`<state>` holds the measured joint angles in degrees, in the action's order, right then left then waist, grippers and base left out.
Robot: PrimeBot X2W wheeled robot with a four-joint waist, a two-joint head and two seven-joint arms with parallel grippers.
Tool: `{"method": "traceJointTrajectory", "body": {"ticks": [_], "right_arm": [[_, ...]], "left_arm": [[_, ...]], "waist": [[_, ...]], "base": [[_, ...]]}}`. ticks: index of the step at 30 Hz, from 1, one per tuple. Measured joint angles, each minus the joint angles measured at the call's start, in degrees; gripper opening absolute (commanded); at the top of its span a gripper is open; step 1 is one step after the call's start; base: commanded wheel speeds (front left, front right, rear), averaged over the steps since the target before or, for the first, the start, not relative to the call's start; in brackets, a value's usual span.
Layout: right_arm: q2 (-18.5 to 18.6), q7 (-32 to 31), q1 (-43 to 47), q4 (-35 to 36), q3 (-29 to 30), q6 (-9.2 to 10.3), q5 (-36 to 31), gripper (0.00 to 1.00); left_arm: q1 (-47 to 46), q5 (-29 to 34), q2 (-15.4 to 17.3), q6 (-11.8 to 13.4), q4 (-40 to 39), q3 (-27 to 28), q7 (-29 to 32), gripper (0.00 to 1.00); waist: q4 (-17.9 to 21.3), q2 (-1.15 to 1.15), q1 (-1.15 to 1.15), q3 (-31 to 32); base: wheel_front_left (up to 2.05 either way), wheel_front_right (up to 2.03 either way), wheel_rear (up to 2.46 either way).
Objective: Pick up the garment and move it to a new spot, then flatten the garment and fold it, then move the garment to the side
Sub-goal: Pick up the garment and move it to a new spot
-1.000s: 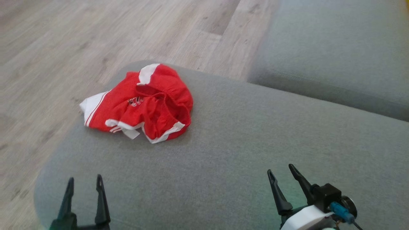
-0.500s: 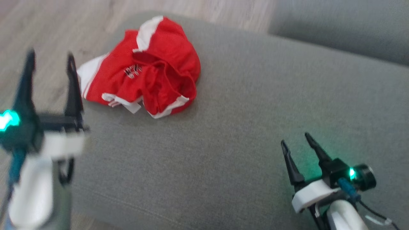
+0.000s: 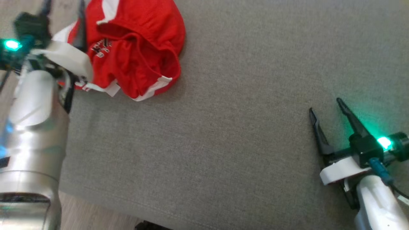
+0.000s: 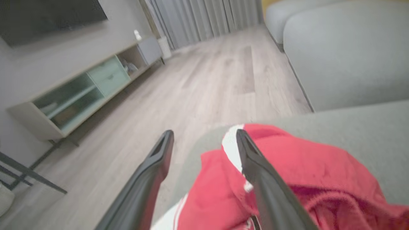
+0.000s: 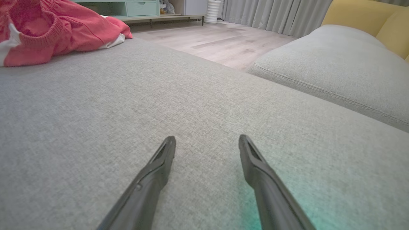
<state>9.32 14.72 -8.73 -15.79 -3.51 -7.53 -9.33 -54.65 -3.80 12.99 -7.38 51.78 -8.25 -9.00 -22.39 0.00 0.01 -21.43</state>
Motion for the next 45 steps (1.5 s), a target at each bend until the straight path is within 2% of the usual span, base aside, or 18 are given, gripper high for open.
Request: {"method": "traceJointTrajectory", "body": {"ticks": [7, 11, 18, 19, 20, 21, 24, 28, 33, 35, 38, 39, 41, 45], "right_arm": [[0.7, 0.5, 0.0, 3.6, 0.0, 0.0, 0.0, 1.0], [1.0, 0.7, -0.1, 4.9, -0.1, -0.01, -0.1, 1.0], [1.2, 0.9, -0.7, 5.8, -1.0, -0.01, -0.2, 1.0], [1.2, 0.9, -0.9, 5.8, -1.1, -0.01, -0.2, 1.0], [1.1, 0.9, -1.1, 5.8, -1.2, -0.01, -0.2, 1.0], [1.1, 0.9, -1.3, 5.8, -1.2, -0.01, -0.2, 1.0], [1.1, 0.9, -1.7, 5.9, -1.2, -0.01, -0.2, 1.0], [0.6, 0.9, -2.6, 4.6, -1.1, -0.01, -0.2, 1.0], [-1.3, 0.5, -3.5, 1.4, -1.2, -0.01, 0.3, 1.0], [-2.3, 0.3, -3.3, 0.0, -1.7, -0.01, 0.9, 1.0], [-3.5, 0.3, -2.9, -0.6, -2.1, -0.01, 1.4, 1.0], [-5.1, 0.3, -2.2, -1.0, -2.3, -0.01, 3.2, 1.0], [-5.4, 0.3, -2.1, -1.0, -2.3, -0.01, 3.9, 1.0], [-5.8, 0.3, -1.0, -0.1, -2.6, -0.01, 6.0, 1.0]], "left_arm": [[-2.0, -6.5, -0.4, -0.2, 11.1, -12.0, 1.9, 1.0], [-4.0, -9.5, 0.9, -0.2, 14.5, -14.6, 1.8, 1.0], [-7.4, -11.0, 2.7, -0.2, 17.4, -15.9, -3.2, 1.0], [-7.6, -11.0, 2.8, -0.2, 17.7, -16.0, -3.7, 0.76], [-7.7, -11.1, 2.9, -0.2, 17.8, -16.0, -4.0, 0.22], [-7.8, -11.6, 2.9, -0.2, 17.9, -16.1, -4.3, 0.0], [-8.0, -12.3, 3.2, -0.2, 17.9, -17.1, -4.8, 0.0], [-9.1, -11.7, 5.4, -0.2, 15.4, -17.7, -5.3, 0.0], [-10.2, -9.3, 9.0, 2.9, 5.9, -17.4, -5.5, 0.0], [-10.4, -8.0, 9.9, 3.3, 3.3, -17.6, -5.5, 0.0], [-11.1, -6.5, 11.0, 3.3, 1.1, -17.9, -5.5, 0.0], [-12.7, -5.2, 11.9, 2.0, -1.5, -19.6, -5.5, 0.0], [-13.4, -4.7, 12.0, 1.5, -2.4, -20.3, -5.6, 0.0], [-15.8, -3.2, 12.2, 0.6, -5.1, -23.7, -5.7, 0.0]], "waist": [[0.9, 0.0, -0.01, -3.7], [1.2, 0.0, -0.01, -5.0], [2.6, 0.0, -0.01, -6.3], [2.8, 0.0, -0.01, -6.4], [3.1, 0.0, -0.01, -6.5], [3.3, 0.0, -0.01, -6.6], [4.1, 0.0, 0.0, -6.6], [4.9, 0.0, 0.01, -5.5], [6.8, 0.0, 0.01, -2.5], [7.9, 0.0, 0.01, -1.0], [9.3, 0.0, 0.0, 0.7], [11.8, 0.0, -0.01, 3.4], [12.8, 0.0, -0.01, 4.3], [17.2, 0.0, -0.01, 8.1]], "base": [[0.0, 0.0, 0.0], [0.0, 0.0, 0.0], [0.0, 0.0, 0.0], [0.0, 0.0, 0.0], [0.0, 0.0, 0.0], [0.0, 0.0, 0.0], [0.0, 0.0, 0.0], [0.0, 0.0, 0.0], [0.0, 0.0, 0.0], [0.0, 0.0, 0.0], [0.0, 0.0, 0.0], [0.0, 0.0, 0.0], [0.0, 0.0, 0.0], [0.0, 0.0, 0.0]]}}
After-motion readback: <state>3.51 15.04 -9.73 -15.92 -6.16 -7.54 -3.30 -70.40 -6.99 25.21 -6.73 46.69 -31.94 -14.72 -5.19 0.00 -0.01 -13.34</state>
